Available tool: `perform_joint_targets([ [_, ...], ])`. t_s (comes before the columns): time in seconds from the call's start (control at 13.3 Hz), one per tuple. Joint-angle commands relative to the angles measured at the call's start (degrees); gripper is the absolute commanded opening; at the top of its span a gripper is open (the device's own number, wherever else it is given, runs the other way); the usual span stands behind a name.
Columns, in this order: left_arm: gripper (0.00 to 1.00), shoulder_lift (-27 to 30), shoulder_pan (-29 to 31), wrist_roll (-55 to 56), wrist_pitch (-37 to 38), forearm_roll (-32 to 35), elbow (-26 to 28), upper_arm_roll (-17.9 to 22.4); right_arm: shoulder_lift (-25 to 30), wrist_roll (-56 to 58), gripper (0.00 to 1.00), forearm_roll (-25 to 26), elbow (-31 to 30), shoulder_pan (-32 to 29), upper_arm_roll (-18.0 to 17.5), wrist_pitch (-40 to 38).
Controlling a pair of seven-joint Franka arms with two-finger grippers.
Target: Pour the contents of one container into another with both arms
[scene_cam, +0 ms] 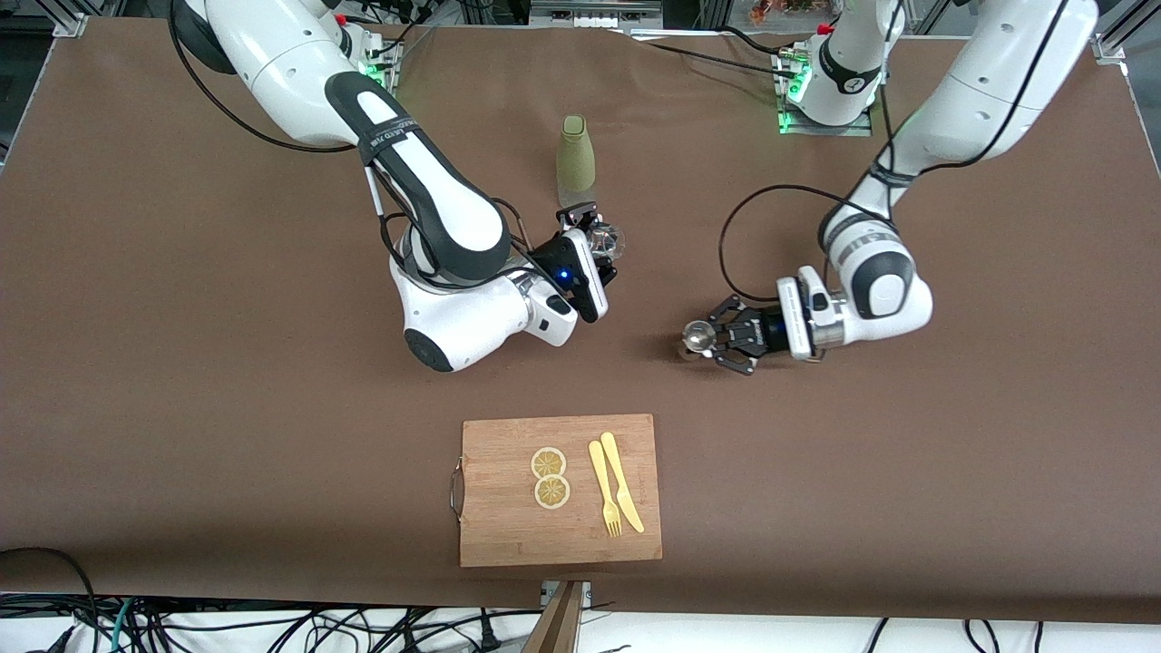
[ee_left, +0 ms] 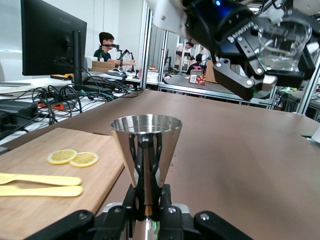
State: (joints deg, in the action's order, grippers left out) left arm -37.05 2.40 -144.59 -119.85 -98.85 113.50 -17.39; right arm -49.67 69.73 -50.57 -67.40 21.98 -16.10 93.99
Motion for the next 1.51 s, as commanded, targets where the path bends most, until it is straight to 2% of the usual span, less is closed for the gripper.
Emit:
perform_joint_targets([
  [0.0,0.00,3.12,-5.01,-7.09,-1.61,-8.52,5.75,1.30,0.71,-1.87,0.00,0.92,0.43,-0.09,0.28,-0.21],
  [0.15,0.00,4.09,-10.37,-11.92,-1.35,-14.85,8.48,4.55,0.63,-3.71,0.00,0.91,0.43,-0.27,0.37,0.05],
  [0.23,0.00,4.70,-11.70,-14.21,-1.35,-17.92,9.97,4.91,0.63,-4.24,0.00,0.83,0.43,-0.35,0.63,0.05],
  [0.53,0.00,7.16,-15.83,-20.64,-0.82,-26.02,14.90,4.82,0.45,-7.93,0.00,0.74,1.12,-0.09,1.16,0.57],
  [0.83,0.00,8.05,-20.14,-21.09,-0.73,-31.21,15.96,4.91,0.10,-10.93,0.00,0.91,1.83,0.26,1.16,1.20],
  [1.06,0.00,9.19,-20.24,-21.00,-0.73,-31.23,16.58,5.53,0.18,-11.10,0.00,3.98,1.57,0.35,1.07,0.32],
  [1.43,0.00,10.07,-19.98,-20.91,-0.21,-31.31,16.67,5.79,0.19,-14.44,0.00,4.78,1.57,0.61,1.07,-4.16],
])
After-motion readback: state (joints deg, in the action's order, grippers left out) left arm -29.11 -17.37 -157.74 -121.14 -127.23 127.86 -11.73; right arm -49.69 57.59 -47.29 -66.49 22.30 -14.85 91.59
